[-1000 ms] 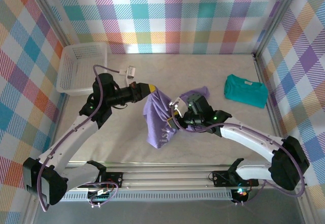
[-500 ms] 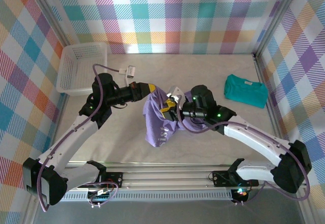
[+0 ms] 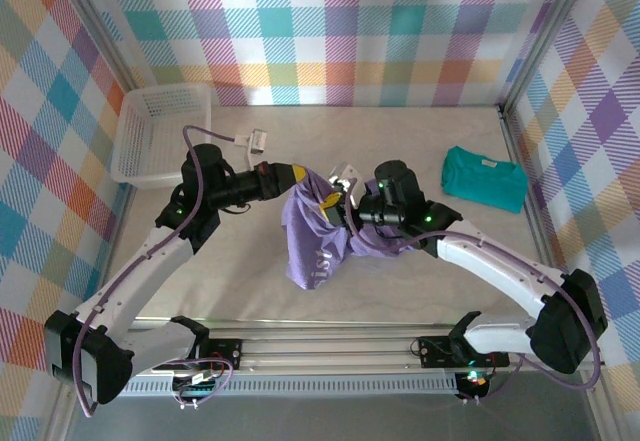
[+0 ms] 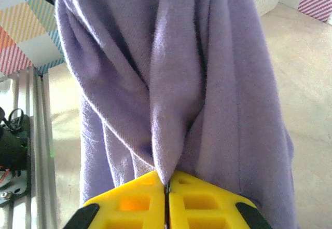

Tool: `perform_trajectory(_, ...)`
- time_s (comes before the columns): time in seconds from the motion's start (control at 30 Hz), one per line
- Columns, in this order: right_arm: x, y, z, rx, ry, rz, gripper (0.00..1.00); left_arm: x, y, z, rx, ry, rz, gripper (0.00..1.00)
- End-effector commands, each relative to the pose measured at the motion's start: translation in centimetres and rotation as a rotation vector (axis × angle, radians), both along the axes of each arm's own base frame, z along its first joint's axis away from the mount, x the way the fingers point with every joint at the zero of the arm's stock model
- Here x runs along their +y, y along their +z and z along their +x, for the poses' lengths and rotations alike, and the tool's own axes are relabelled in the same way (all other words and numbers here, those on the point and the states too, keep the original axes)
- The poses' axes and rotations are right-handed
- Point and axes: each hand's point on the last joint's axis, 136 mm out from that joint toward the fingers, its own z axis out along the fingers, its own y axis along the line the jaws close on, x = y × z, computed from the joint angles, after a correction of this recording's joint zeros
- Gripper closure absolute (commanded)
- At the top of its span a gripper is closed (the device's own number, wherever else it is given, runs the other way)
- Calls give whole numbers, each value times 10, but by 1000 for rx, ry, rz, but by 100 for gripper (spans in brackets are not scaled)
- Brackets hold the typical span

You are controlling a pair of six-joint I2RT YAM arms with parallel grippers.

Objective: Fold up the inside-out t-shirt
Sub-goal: Turn the T-shirt inside out at the center of the table.

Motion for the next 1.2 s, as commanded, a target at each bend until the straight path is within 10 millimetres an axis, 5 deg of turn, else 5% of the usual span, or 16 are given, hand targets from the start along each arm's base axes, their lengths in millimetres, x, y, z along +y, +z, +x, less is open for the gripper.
perform_trajectory(0.0,1,28,-11,19,68,61,84,4,6,-1,-46,3,4,100)
perform_trajectory(0.17,4,20,-6,62,63,52,75,5,9,-3,-49,0,-7,100)
perform_trajectory(0.43,10,14,-1,95,60,47,76,5,10,-7,-48,-9,-7,100)
perform_trajectory(0.6,5,12,3,97,29,34,92,6,8,-7,-53,-5,-1,100)
perform_trajectory(0.8,-5,36,-15,128,118,101,99,12,-8,2,-59,56,77,100)
perform_trajectory(0.93,-4,77,-41,211,313,254,100,39,-40,29,-51,262,280,100)
perform_trajectory(1.07,6,105,-31,275,339,391,100,84,-68,55,7,495,553,82)
perform_trajectory(1.17,7,108,-3,300,210,412,100,100,-65,41,-15,550,607,60)
